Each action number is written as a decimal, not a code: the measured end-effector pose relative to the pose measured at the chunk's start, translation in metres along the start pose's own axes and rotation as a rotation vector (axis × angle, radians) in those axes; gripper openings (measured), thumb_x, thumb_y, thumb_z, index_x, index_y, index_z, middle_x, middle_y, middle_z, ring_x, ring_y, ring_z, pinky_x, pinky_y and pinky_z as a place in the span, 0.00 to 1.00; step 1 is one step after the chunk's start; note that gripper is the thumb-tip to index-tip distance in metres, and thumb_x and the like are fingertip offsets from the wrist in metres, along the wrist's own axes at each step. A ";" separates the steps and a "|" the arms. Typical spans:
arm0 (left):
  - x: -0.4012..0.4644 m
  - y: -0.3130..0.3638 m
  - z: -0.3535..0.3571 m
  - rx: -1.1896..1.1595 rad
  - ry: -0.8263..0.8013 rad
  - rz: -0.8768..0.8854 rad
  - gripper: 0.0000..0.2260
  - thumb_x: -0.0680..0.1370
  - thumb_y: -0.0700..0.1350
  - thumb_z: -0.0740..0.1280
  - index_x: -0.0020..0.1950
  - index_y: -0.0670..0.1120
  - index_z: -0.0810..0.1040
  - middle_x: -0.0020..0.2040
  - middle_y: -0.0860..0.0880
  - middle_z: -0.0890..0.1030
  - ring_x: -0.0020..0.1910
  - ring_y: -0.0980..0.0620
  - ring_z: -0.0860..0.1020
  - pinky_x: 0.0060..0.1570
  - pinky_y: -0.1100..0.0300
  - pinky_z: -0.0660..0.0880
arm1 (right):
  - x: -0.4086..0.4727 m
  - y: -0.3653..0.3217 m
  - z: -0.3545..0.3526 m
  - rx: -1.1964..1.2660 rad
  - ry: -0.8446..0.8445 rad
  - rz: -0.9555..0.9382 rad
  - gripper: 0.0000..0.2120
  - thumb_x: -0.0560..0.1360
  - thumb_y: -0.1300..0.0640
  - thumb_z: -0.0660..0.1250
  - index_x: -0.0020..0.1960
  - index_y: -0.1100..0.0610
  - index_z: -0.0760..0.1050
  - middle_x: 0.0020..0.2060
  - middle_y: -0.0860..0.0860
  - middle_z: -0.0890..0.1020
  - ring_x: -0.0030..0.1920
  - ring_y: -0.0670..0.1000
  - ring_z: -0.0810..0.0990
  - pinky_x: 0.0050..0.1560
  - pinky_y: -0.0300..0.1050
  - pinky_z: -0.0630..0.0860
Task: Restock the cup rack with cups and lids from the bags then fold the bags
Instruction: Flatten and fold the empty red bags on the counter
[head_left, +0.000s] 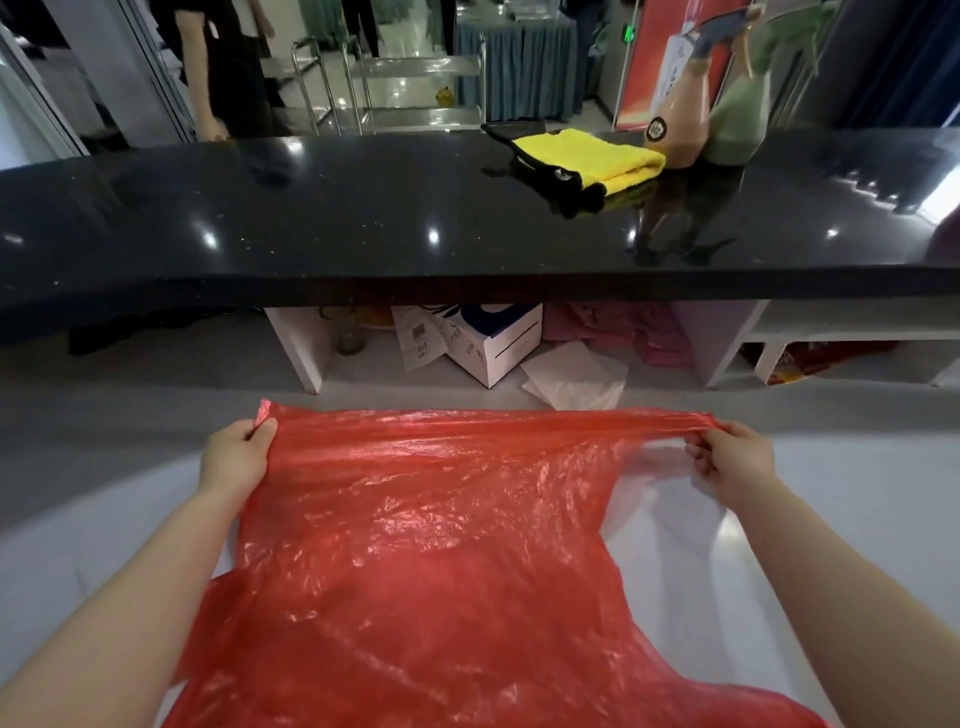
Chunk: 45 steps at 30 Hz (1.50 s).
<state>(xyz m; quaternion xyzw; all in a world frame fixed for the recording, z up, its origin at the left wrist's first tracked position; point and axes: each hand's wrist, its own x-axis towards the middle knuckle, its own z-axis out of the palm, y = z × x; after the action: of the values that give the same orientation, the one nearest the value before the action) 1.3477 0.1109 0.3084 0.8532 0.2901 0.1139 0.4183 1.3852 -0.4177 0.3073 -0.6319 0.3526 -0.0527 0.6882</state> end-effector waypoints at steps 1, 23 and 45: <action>0.000 -0.001 0.002 0.011 -0.001 0.012 0.14 0.80 0.49 0.64 0.44 0.39 0.80 0.42 0.36 0.81 0.45 0.36 0.79 0.45 0.47 0.74 | 0.001 0.001 0.000 0.039 0.005 0.003 0.11 0.78 0.70 0.56 0.53 0.61 0.75 0.30 0.56 0.80 0.21 0.44 0.77 0.19 0.32 0.67; -0.055 0.014 0.060 0.906 -0.387 0.421 0.25 0.81 0.61 0.48 0.78 0.56 0.54 0.78 0.49 0.55 0.77 0.47 0.54 0.73 0.44 0.48 | -0.077 0.050 0.132 -1.367 -0.452 -0.942 0.31 0.76 0.33 0.48 0.76 0.43 0.54 0.78 0.51 0.46 0.77 0.60 0.39 0.71 0.63 0.34; -0.082 0.028 0.065 0.871 -0.338 0.395 0.40 0.68 0.75 0.38 0.77 0.59 0.39 0.78 0.50 0.38 0.76 0.48 0.36 0.71 0.45 0.34 | -0.047 0.039 0.074 -1.447 -0.279 -0.812 0.36 0.73 0.29 0.42 0.77 0.43 0.43 0.78 0.54 0.42 0.76 0.64 0.37 0.70 0.66 0.36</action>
<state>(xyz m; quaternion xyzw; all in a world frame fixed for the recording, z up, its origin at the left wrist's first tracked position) 1.3213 0.0072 0.2936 0.9935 0.0719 -0.0804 0.0352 1.3765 -0.3245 0.2883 -0.9957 -0.0438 0.0216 0.0781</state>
